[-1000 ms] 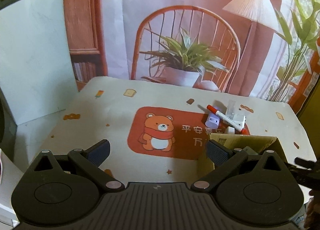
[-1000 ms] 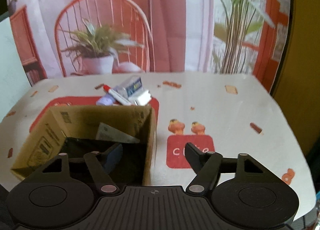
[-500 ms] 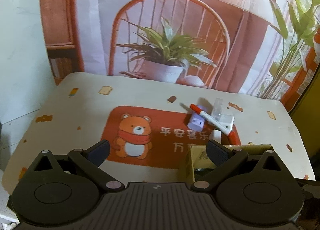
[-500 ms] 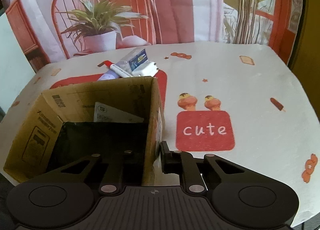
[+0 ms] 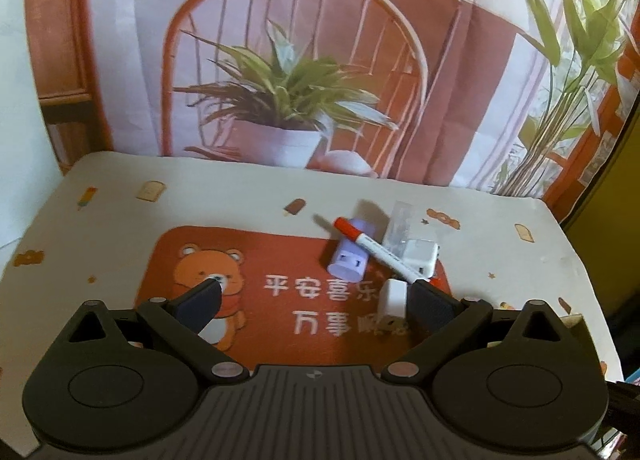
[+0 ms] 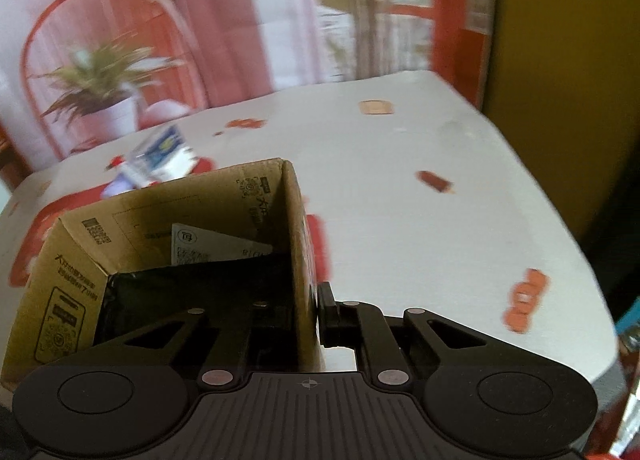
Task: Organize rigid objects
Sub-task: 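Move the left tool toward the white charger plug while the right tool braces the box wall, then close the left gripper on the white charger plug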
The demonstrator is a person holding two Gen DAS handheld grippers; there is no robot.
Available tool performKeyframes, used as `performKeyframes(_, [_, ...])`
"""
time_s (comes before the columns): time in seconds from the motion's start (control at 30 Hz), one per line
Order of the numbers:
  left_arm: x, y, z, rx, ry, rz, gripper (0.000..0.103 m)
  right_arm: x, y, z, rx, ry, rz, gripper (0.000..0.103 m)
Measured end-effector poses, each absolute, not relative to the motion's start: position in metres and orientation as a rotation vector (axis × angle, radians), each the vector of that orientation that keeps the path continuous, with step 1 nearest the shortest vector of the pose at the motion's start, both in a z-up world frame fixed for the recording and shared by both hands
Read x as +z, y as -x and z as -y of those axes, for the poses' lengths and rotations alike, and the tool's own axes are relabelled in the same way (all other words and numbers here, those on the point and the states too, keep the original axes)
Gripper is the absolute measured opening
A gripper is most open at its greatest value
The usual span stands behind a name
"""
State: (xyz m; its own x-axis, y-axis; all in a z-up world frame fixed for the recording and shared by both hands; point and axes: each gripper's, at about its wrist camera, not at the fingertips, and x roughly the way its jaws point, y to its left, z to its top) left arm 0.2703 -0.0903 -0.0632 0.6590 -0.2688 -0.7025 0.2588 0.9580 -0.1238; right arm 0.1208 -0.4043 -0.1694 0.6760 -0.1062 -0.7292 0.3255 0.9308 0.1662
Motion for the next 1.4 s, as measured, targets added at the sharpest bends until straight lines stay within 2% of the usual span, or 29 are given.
performKeyframes(0.27, [-0.088, -0.286, 0.116, -0.358, -0.017, -0.813, 0.092, -0.172, -0.109, 0.433, -0.333, -0.318, -0.778, 0.01])
performKeyframes(0.57, [-0.124, -0.299, 0.141, -0.441, -0.039, -0.865, 0.073, -0.174, -0.103, 0.436, -0.439, -0.356, -0.744, 0.01])
performKeyframes(0.73, [-0.141, -0.307, 0.157, -0.481, -0.075, -0.881, 0.059, -0.174, -0.101, 0.437, -0.45, -0.383, -0.736, 0.01])
performKeyframes(1.1, [-0.175, -0.331, 0.18, -0.487, -0.074, -0.935, 0.052, -0.174, -0.098, 0.438, -0.462, -0.43, -0.727, 0.011])
performKeyframes(1.23, [-0.186, -0.339, 0.184, -0.48, -0.073, -0.959, 0.037, -0.174, -0.097, 0.438, -0.463, -0.439, -0.727, 0.011])
performKeyframes(1.4, [-0.188, -0.344, 0.183, -0.497, -0.042, -0.966, 0.028, -0.174, -0.096, 0.439, -0.463, -0.454, -0.73, 0.012])
